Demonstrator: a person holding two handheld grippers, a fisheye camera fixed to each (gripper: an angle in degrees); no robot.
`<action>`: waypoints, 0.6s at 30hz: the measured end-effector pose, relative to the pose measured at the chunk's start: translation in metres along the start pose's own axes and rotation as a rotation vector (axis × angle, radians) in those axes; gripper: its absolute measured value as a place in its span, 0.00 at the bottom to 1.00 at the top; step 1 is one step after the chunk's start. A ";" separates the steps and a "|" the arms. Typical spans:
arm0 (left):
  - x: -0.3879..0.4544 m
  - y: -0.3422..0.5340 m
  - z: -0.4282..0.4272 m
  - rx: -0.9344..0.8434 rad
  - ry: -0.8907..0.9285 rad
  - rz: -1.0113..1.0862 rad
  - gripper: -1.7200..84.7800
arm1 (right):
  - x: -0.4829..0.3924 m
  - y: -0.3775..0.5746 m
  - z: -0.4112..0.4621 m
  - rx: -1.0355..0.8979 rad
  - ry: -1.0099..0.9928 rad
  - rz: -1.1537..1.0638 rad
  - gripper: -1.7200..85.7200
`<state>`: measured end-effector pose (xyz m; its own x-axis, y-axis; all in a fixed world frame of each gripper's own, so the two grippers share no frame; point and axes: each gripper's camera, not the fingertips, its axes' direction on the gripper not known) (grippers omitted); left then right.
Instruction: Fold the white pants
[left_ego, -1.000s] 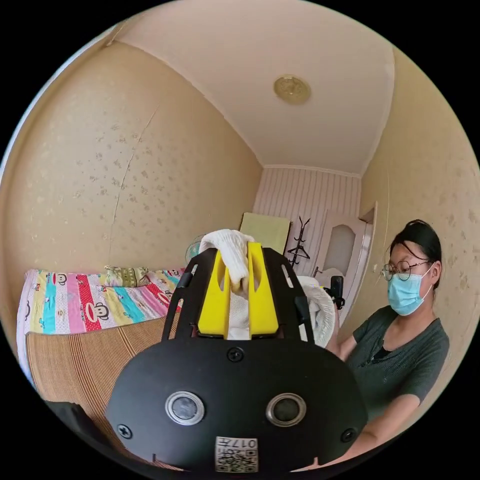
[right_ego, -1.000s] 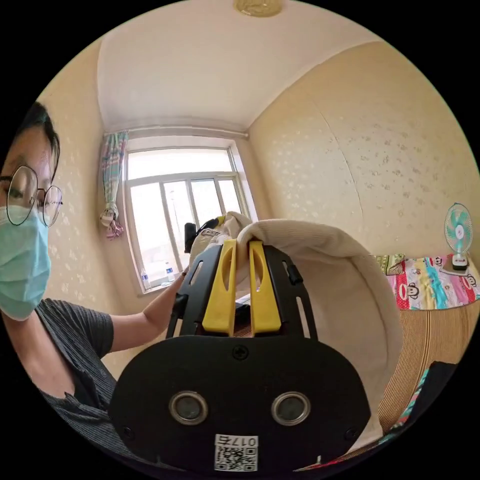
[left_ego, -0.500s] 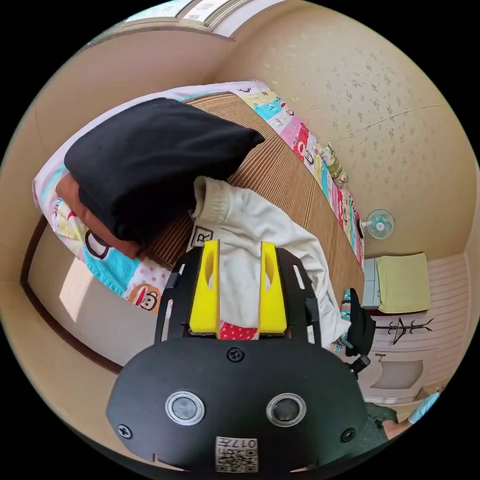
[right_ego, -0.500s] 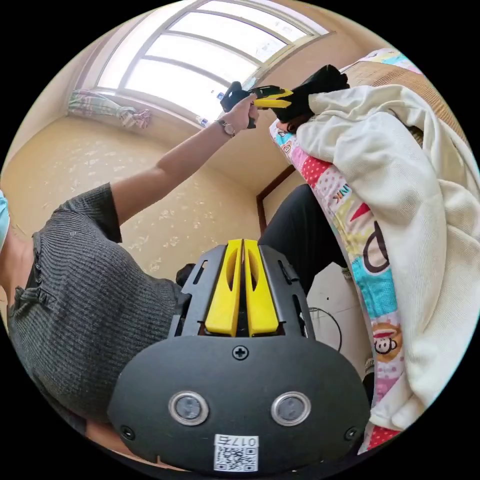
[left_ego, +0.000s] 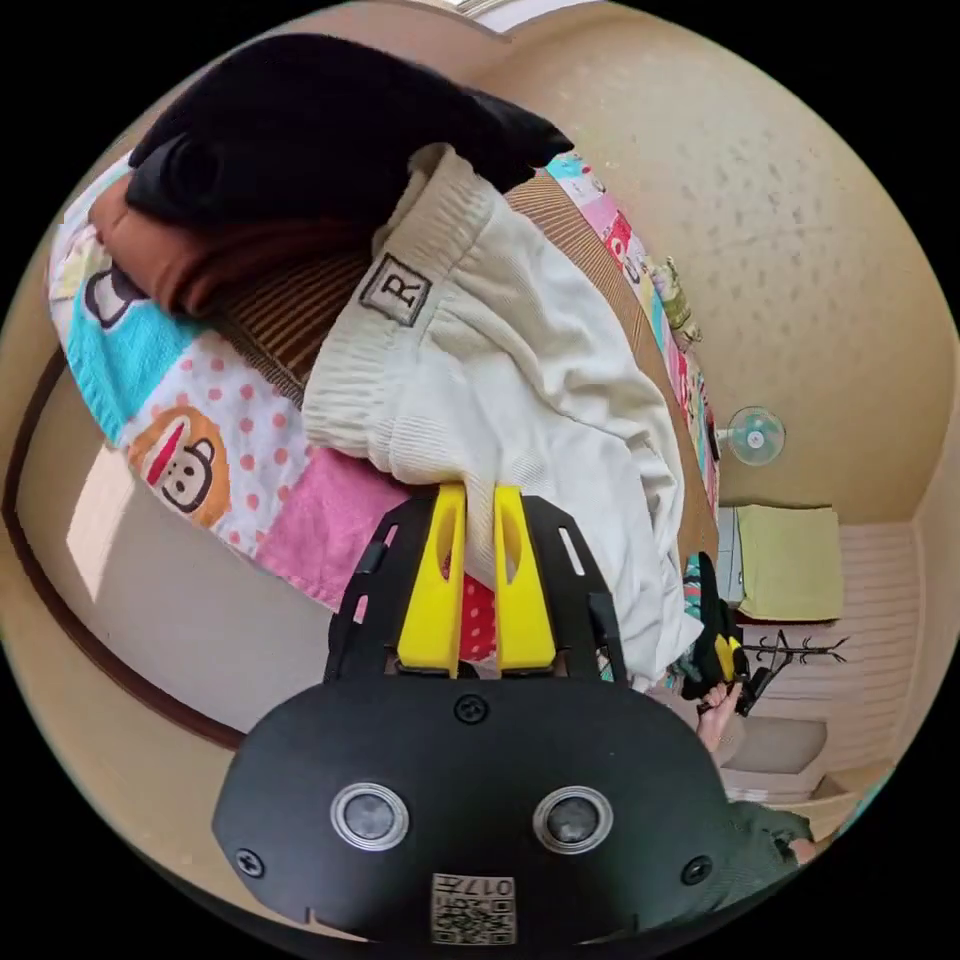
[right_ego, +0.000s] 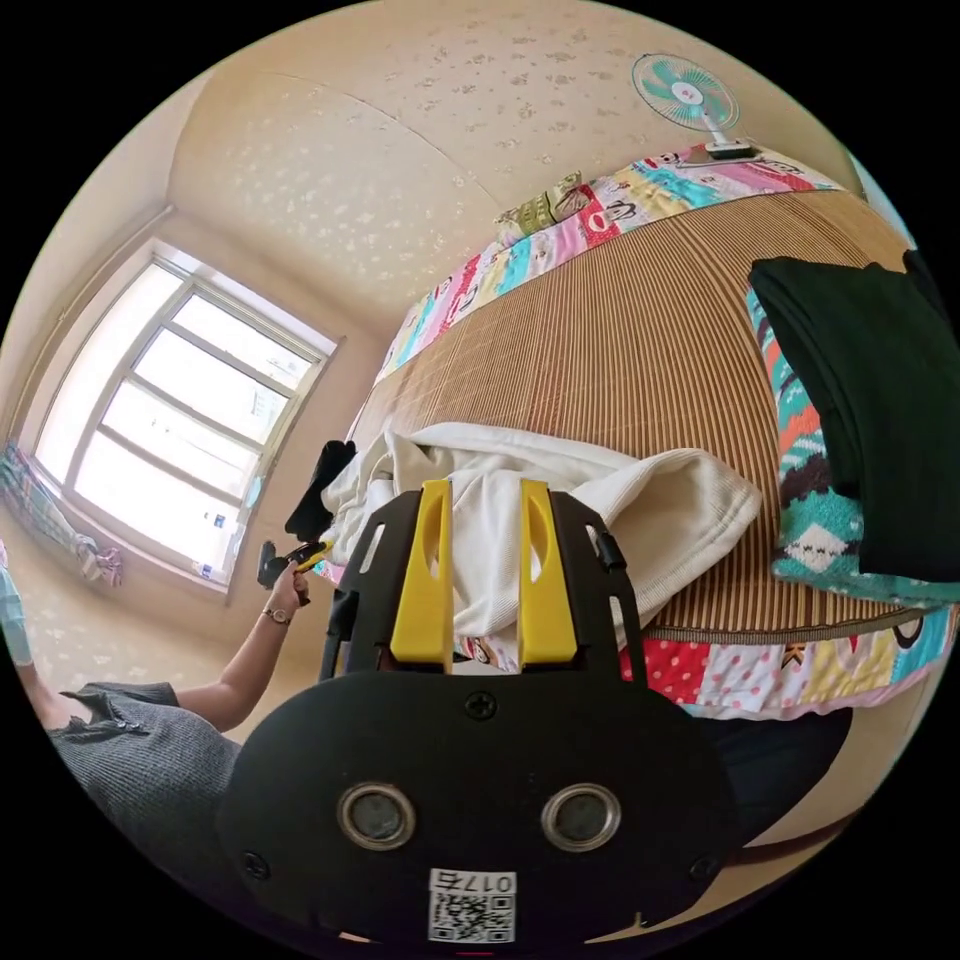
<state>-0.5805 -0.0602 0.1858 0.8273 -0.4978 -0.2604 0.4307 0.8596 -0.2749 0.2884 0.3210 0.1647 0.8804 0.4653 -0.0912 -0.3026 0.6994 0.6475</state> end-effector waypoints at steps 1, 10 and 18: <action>-0.002 0.000 -0.020 0.043 -0.038 0.000 0.08 | -0.001 0.003 -0.007 0.014 0.034 0.010 0.13; -0.117 0.115 -0.088 0.425 0.125 -0.419 0.10 | 0.032 0.022 0.025 -0.133 0.222 0.257 0.20; 0.012 0.224 -0.029 0.368 0.273 -0.006 0.05 | -0.039 -0.049 0.023 -0.328 0.538 -0.202 0.03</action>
<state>-0.4844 0.1233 0.0938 0.7199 -0.4729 -0.5081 0.5760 0.8155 0.0571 0.2767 0.2563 0.1541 0.6519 0.4546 -0.6069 -0.3213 0.8905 0.3220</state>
